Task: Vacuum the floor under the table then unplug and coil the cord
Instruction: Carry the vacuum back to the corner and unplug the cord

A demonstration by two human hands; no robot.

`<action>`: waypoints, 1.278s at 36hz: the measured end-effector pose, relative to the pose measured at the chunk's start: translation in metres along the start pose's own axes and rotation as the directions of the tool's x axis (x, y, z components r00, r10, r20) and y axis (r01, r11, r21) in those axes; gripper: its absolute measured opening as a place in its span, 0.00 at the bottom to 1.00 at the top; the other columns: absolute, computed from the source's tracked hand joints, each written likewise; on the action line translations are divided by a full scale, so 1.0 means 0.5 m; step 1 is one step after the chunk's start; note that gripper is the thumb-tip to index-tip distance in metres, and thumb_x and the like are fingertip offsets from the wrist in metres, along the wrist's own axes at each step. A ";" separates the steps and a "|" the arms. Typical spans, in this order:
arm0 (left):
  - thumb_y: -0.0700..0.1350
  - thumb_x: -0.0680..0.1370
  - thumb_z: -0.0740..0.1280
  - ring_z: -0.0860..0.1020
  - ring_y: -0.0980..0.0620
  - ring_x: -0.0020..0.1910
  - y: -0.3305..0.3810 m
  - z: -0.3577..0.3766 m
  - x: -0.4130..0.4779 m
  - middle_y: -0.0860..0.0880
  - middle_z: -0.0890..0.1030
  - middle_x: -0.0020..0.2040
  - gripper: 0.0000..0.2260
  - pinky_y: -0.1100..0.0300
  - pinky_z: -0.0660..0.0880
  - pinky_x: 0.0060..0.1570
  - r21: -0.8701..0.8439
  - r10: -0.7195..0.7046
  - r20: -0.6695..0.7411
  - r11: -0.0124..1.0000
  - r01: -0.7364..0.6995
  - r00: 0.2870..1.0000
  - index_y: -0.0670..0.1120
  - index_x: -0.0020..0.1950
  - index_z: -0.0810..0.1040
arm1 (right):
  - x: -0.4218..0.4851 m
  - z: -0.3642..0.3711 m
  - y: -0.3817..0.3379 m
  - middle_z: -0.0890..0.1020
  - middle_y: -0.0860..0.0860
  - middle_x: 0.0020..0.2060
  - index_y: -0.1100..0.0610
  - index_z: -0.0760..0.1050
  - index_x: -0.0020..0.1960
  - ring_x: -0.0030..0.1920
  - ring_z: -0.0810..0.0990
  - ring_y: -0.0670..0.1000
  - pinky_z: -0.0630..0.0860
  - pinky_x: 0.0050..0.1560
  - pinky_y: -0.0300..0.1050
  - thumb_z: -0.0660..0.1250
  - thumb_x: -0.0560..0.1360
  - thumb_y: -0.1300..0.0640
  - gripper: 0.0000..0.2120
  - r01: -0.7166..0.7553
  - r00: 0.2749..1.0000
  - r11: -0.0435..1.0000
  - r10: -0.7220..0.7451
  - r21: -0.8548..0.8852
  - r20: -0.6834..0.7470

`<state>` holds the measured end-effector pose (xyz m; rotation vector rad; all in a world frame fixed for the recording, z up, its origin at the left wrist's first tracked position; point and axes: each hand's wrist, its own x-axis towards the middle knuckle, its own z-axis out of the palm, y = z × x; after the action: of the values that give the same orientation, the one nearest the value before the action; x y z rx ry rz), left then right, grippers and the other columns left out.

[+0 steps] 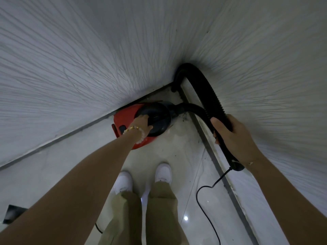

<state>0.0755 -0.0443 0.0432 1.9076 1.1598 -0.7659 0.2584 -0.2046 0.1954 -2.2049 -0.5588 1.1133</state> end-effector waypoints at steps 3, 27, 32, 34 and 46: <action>0.45 0.79 0.62 0.68 0.39 0.69 -0.003 0.008 -0.003 0.37 0.66 0.71 0.25 0.51 0.65 0.67 0.013 0.014 -0.013 1.000 -0.014 1.000 0.38 0.74 0.60 | -0.001 0.003 0.007 0.77 0.57 0.35 0.65 0.73 0.51 0.31 0.74 0.49 0.72 0.30 0.33 0.63 0.77 0.48 0.19 0.004 1.000 1.000 -0.004 0.019 -0.004; 0.43 0.79 0.61 0.66 0.39 0.70 -0.022 0.002 -0.023 0.38 0.61 0.74 0.28 0.48 0.66 0.69 0.195 0.087 0.037 0.976 -0.093 0.996 0.39 0.75 0.55 | 0.002 0.015 0.022 0.77 0.56 0.37 0.65 0.74 0.51 0.30 0.74 0.44 0.69 0.28 0.28 0.65 0.77 0.48 0.19 -0.053 0.998 0.993 0.057 0.107 -0.030; 0.43 0.79 0.62 0.66 0.38 0.70 -0.033 0.008 0.001 0.37 0.59 0.74 0.29 0.49 0.65 0.69 0.233 0.147 0.086 0.959 -0.164 0.985 0.38 0.76 0.52 | -0.011 0.022 0.020 0.79 0.48 0.42 0.52 0.75 0.52 0.39 0.76 0.45 0.70 0.35 0.28 0.66 0.74 0.44 0.14 -0.068 0.979 0.997 0.061 -0.030 -0.197; 0.43 0.79 0.62 0.67 0.38 0.69 -0.044 0.010 0.013 0.37 0.61 0.73 0.29 0.50 0.66 0.68 0.246 0.186 0.097 0.948 -0.204 0.978 0.38 0.76 0.53 | -0.024 0.036 0.020 0.79 0.49 0.49 0.54 0.74 0.60 0.47 0.76 0.47 0.70 0.43 0.35 0.67 0.75 0.44 0.19 -0.057 0.936 0.992 0.014 -0.113 -0.351; 0.45 0.80 0.61 0.64 0.40 0.72 -0.058 0.000 0.037 0.37 0.59 0.75 0.31 0.47 0.63 0.71 0.328 0.323 0.211 0.866 -0.378 0.923 0.38 0.76 0.47 | -0.215 0.176 0.072 0.73 0.44 0.66 0.50 0.70 0.69 0.65 0.70 0.41 0.64 0.59 0.25 0.69 0.75 0.53 0.23 0.050 0.519 0.951 0.237 0.306 -0.821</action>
<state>0.0569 -0.0271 0.0199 2.2365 0.5734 -0.9458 0.1296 -0.2675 0.1911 -2.1787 0.1782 0.0072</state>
